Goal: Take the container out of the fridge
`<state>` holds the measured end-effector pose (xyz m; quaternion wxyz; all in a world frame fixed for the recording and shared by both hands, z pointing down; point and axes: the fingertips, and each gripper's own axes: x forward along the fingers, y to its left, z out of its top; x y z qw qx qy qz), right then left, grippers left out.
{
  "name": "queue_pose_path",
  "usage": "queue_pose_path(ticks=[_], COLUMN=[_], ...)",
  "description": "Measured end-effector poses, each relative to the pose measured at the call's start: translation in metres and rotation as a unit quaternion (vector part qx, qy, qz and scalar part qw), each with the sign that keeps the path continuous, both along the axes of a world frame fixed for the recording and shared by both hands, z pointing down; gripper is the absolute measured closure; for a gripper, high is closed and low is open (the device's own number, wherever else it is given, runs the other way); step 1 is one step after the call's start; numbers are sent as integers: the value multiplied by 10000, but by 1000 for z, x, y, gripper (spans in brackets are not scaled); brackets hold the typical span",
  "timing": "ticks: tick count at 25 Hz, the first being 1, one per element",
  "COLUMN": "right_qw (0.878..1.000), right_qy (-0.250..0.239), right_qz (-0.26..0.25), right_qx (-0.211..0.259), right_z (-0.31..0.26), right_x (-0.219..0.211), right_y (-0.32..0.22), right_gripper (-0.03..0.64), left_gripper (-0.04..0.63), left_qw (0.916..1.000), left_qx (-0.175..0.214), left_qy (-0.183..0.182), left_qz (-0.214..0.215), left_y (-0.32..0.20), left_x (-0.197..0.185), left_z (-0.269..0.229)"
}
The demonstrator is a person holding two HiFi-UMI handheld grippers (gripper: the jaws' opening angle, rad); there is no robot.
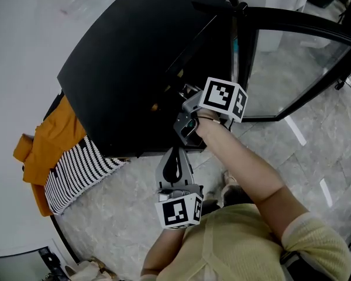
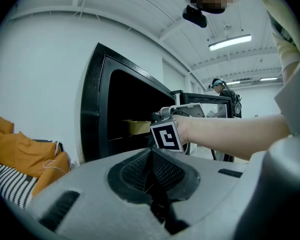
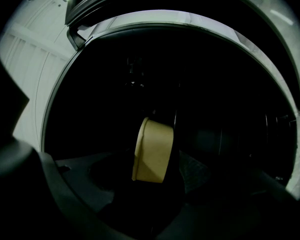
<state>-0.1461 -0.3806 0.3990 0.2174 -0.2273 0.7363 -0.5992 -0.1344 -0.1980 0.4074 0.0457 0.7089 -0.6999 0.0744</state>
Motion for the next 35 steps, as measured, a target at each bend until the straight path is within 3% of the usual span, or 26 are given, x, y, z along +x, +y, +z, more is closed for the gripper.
queue_pose_path(ticks=[10, 14, 35], right_qw=[9998, 9998, 9986], right_qy=[94, 26, -5], right_qz=[143, 187, 476], right_qx=[-109, -105, -227], right_z=[5, -2, -20], right_x=[7, 10, 22], right_y=[1, 2, 4], right_gripper=[354, 381, 394], left_gripper=[569, 569, 569], left_qw=[10000, 9999, 9981], left_qx=[44, 45, 67], left_qy=[28, 91, 438], left_qz=[37, 80, 424], left_y=[7, 3, -22], left_x=[4, -1, -30], left_z=[7, 3, -28])
